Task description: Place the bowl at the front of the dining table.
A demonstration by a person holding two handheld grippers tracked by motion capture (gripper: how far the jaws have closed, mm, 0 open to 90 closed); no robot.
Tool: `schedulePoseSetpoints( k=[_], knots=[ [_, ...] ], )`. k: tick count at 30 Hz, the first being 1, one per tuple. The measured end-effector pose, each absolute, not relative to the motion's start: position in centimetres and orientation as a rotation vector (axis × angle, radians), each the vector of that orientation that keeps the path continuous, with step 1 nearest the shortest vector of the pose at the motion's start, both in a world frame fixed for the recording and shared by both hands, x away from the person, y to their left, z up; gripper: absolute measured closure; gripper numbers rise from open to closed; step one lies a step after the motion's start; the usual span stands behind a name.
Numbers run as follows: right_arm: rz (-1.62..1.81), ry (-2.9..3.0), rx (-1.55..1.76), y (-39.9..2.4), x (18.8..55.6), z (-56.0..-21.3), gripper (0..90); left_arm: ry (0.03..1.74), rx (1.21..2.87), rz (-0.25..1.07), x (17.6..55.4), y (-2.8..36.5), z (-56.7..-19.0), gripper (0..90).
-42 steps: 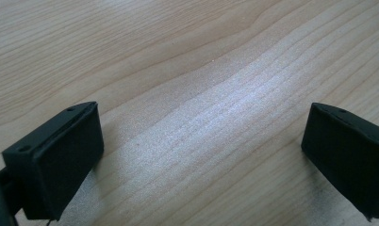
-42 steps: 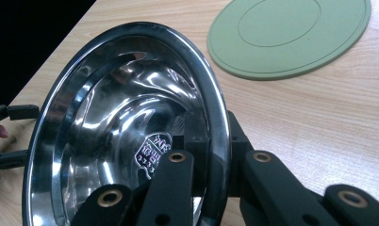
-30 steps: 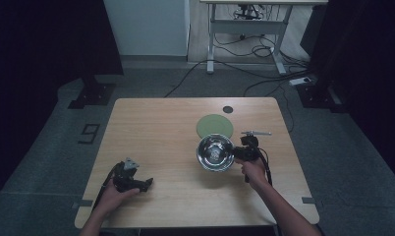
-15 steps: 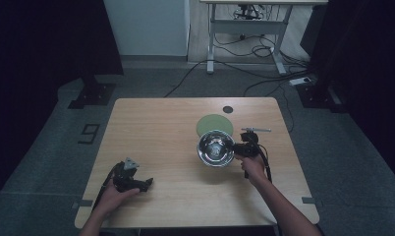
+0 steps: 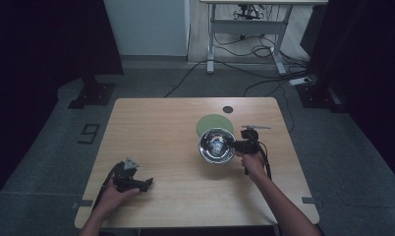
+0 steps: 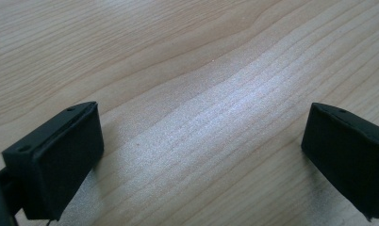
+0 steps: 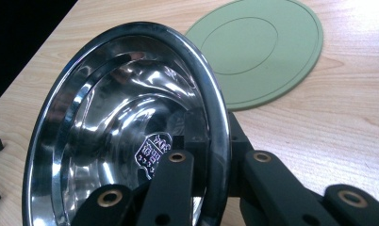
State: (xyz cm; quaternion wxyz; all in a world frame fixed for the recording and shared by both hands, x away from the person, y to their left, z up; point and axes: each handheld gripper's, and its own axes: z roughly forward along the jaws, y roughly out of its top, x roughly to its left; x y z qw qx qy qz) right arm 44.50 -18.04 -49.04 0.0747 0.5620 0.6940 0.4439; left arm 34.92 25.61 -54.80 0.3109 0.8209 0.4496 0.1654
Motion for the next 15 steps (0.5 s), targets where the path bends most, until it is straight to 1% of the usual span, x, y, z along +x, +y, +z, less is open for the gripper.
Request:
schedulePoseSetpoints(
  k=[15],
  knots=[
    [1.341, 2.077, 1.684, -17.4, 46.2, -48.8, 85.7, 1.187, 2.168, 0.436, 34.9, 25.6, -54.8, 0.0]
  ],
)
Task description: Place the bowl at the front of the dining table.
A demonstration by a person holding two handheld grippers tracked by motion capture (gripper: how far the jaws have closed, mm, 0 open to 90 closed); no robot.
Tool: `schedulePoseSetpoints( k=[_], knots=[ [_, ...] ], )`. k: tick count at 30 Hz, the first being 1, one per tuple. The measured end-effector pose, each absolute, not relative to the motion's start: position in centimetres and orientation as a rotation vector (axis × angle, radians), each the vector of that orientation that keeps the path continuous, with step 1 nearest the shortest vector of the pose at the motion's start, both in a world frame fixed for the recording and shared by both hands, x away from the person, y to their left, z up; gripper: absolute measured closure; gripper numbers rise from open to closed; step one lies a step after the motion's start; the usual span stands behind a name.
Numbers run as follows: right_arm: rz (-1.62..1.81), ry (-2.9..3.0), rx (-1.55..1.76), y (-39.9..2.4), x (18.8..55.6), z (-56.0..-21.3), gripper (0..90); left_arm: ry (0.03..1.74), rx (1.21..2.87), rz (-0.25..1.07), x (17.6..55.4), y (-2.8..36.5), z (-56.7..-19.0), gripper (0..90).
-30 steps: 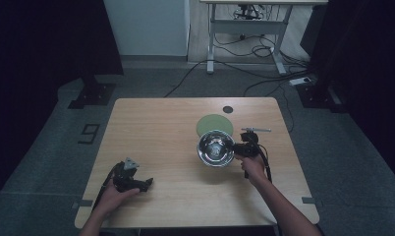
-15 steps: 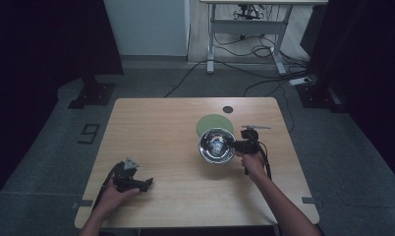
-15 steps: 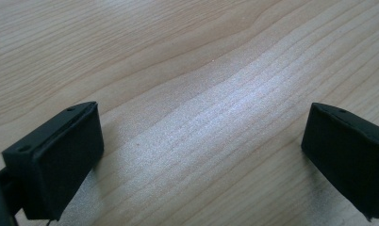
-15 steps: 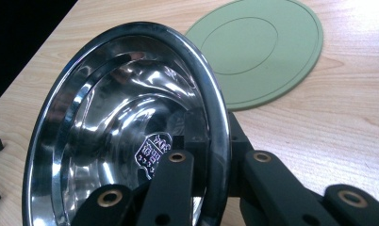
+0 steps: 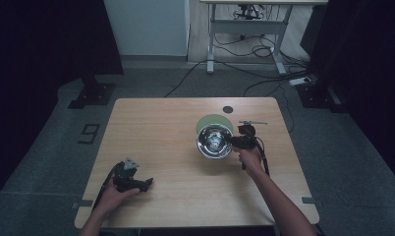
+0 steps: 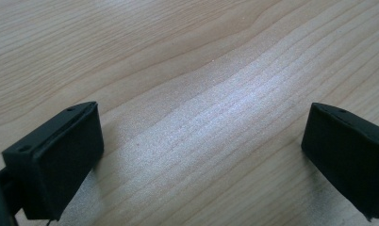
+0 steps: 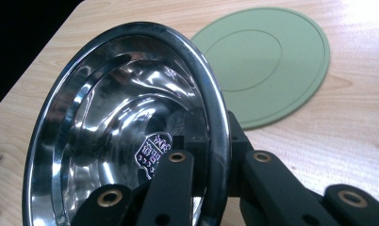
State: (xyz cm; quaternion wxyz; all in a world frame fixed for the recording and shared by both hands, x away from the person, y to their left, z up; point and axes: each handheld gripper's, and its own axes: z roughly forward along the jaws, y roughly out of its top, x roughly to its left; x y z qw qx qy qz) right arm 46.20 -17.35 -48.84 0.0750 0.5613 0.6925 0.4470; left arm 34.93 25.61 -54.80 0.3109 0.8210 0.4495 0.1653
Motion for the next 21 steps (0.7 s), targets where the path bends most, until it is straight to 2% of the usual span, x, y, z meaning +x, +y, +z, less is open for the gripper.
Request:
schedulePoseSetpoints(
  k=[21],
  knots=[
    [1.32, 2.025, 1.735, -17.2, 48.8, -48.4, 85.7, 1.187, 2.167, 0.436, 34.9, 25.6, -54.8, 0.0]
  ],
)
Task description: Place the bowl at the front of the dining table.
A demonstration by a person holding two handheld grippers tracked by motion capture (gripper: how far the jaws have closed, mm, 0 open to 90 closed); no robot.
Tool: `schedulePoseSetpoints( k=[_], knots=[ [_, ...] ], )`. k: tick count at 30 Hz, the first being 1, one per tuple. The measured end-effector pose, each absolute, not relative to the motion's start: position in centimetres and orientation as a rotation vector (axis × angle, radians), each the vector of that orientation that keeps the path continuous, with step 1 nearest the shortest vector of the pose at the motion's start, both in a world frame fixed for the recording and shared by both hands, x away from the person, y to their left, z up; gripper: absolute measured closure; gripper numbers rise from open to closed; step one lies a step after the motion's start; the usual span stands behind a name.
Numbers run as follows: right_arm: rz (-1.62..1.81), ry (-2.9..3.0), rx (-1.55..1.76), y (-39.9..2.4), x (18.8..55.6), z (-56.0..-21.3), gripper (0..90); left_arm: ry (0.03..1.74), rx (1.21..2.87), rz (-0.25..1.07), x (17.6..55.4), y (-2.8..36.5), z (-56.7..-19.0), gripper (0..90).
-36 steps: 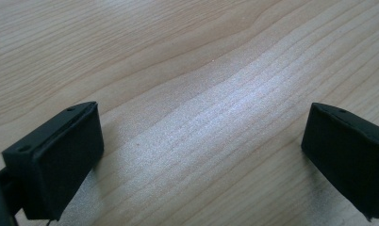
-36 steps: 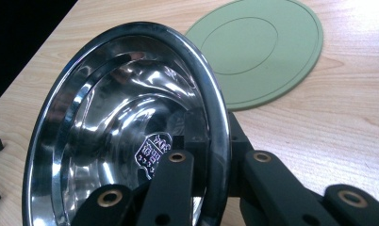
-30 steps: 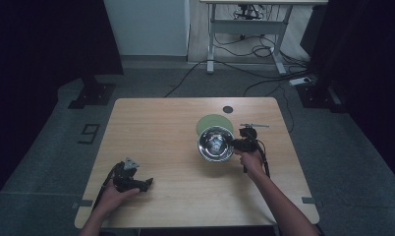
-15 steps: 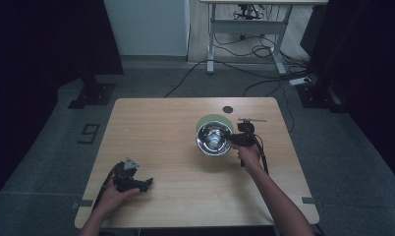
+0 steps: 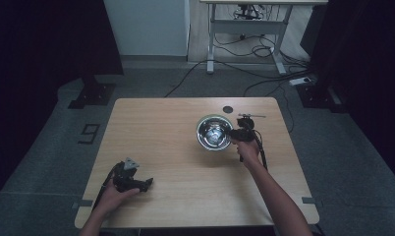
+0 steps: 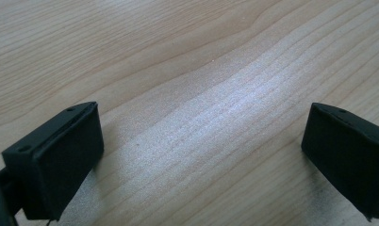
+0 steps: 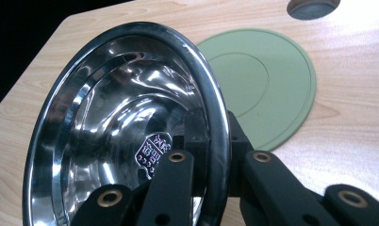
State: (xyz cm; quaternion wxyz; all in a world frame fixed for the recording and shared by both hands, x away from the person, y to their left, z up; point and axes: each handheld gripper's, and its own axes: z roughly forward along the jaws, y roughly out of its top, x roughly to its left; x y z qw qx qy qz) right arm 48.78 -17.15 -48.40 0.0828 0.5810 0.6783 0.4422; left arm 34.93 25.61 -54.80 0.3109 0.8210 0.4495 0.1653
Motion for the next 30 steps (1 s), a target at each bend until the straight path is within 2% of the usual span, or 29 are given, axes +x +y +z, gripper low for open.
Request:
schedulePoseSetpoints(
  k=[30],
  knots=[
    [1.283, 2.011, 1.738, -16.0, 51.5, -47.7, 85.7, 1.186, 2.168, 0.436, 34.9, 25.6, -54.8, 0.0]
  ],
)
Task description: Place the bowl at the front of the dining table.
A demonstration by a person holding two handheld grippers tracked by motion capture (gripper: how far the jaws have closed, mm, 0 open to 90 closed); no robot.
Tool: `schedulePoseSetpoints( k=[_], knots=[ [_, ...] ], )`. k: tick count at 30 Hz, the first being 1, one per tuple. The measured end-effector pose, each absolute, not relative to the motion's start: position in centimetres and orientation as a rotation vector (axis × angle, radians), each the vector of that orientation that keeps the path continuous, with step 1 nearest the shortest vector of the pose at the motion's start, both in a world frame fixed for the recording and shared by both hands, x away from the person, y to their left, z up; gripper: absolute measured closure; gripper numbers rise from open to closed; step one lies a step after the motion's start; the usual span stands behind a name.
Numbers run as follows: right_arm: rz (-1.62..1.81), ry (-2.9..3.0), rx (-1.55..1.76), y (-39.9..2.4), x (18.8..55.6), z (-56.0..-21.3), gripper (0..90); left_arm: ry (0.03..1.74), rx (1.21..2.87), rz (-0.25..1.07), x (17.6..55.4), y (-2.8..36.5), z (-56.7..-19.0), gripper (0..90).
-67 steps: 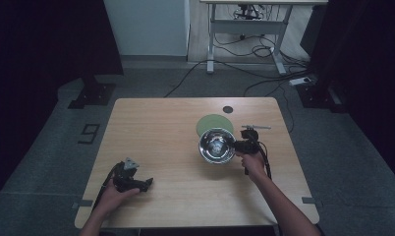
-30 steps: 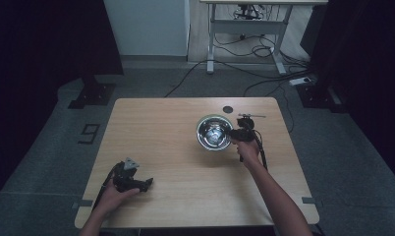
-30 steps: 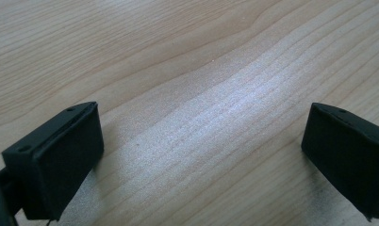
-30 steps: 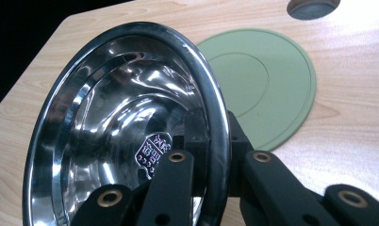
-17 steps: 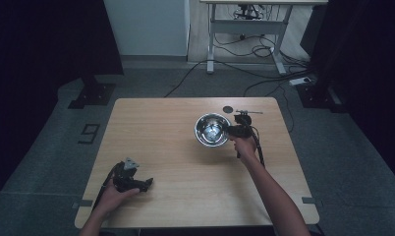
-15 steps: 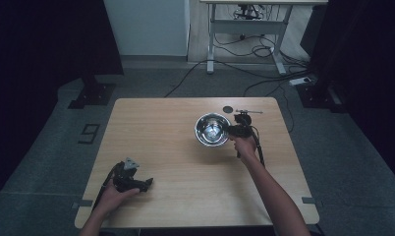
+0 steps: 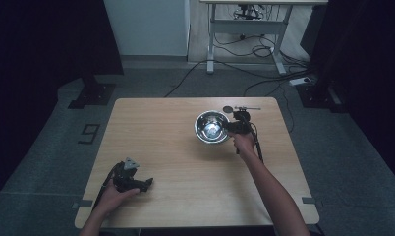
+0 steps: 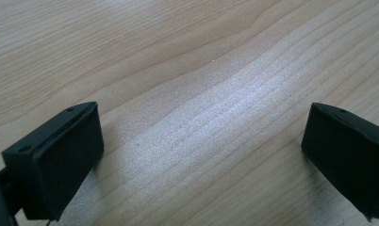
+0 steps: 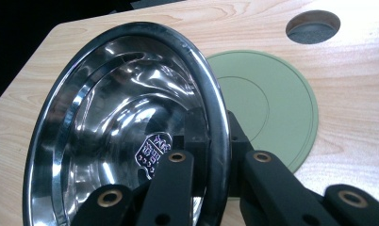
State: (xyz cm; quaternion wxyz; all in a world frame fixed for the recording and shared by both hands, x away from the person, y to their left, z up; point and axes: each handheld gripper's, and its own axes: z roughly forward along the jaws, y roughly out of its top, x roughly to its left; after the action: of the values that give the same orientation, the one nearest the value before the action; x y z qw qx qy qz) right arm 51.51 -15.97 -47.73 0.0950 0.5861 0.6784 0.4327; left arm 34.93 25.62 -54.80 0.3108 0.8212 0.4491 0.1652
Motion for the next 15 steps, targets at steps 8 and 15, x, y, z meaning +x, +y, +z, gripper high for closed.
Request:
schedulePoseSetpoints(
  k=[8, 15],
  knots=[
    [1.268, 2.021, 1.716, -15.42, 52.15, -47.5, 85.7, 1.186, 2.168, 0.436, 34.94, 25.62, -54.8, 0.0],
    [1.262, 2.002, 1.746, -15.83, 52.54, -47.82, 85.7, 1.186, 2.168, 0.436, 34.94, 25.62, -54.8, 0.0]
  ],
)
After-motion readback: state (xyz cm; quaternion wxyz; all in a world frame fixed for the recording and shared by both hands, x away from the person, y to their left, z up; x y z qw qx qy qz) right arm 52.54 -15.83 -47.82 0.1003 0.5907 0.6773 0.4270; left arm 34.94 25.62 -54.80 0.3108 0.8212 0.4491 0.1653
